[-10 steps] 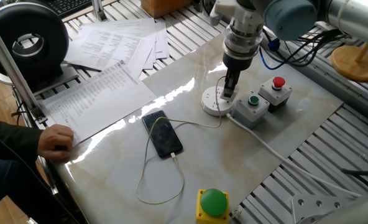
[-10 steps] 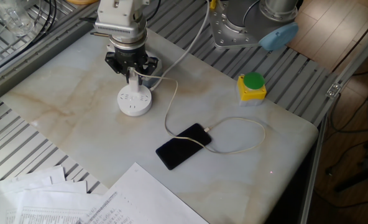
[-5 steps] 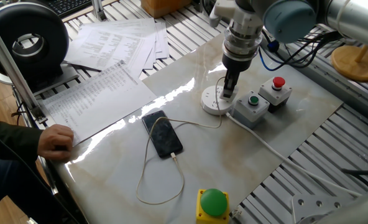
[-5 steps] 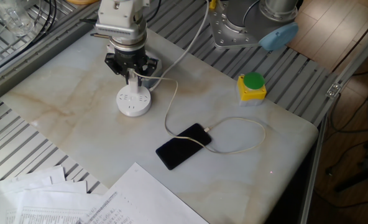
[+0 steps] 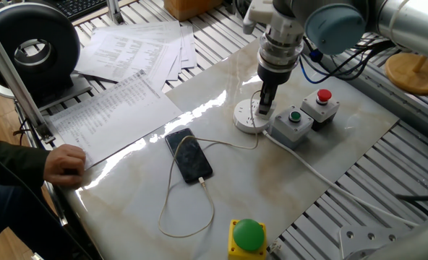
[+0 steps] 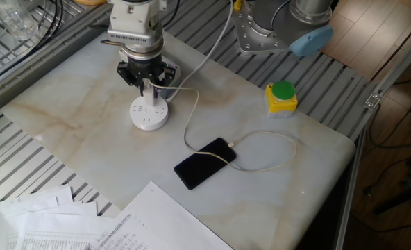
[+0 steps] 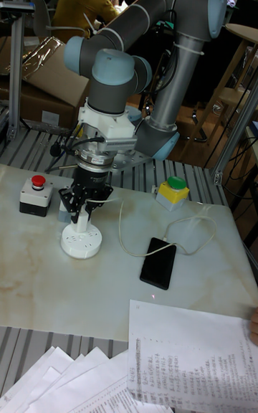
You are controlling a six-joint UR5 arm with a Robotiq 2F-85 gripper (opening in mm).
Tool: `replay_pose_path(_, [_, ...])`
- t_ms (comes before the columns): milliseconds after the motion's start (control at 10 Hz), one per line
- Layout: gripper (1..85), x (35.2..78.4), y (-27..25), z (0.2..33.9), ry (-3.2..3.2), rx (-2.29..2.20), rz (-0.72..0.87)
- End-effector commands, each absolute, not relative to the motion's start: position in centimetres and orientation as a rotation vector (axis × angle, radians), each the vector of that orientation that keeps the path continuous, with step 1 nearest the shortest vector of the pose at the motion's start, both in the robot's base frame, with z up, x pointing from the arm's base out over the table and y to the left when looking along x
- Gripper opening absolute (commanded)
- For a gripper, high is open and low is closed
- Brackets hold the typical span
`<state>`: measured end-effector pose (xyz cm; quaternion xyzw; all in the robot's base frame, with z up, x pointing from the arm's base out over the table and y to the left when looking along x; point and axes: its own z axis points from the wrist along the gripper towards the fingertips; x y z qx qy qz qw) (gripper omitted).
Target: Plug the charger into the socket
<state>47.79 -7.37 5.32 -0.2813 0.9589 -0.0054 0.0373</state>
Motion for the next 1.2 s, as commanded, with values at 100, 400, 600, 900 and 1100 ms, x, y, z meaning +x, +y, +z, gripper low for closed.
replay_pose_path(100, [1.0, 48.3, -7.1, 5.6, 2.921, -0.908, 0.021])
replay_pose_path(400, [1.0, 48.7, -6.8, 5.3, 2.907, -0.917, 0.04])
replay_pose_path(600, [1.0, 48.5, -6.9, 5.0, 2.915, -0.91, 0.033])
replay_pose_path(900, [1.0, 48.7, -7.1, 4.7, 2.907, -0.925, 0.021])
replay_pose_path(1100, [1.3, 49.0, -8.2, 6.1, 2.891, -0.994, -0.041])
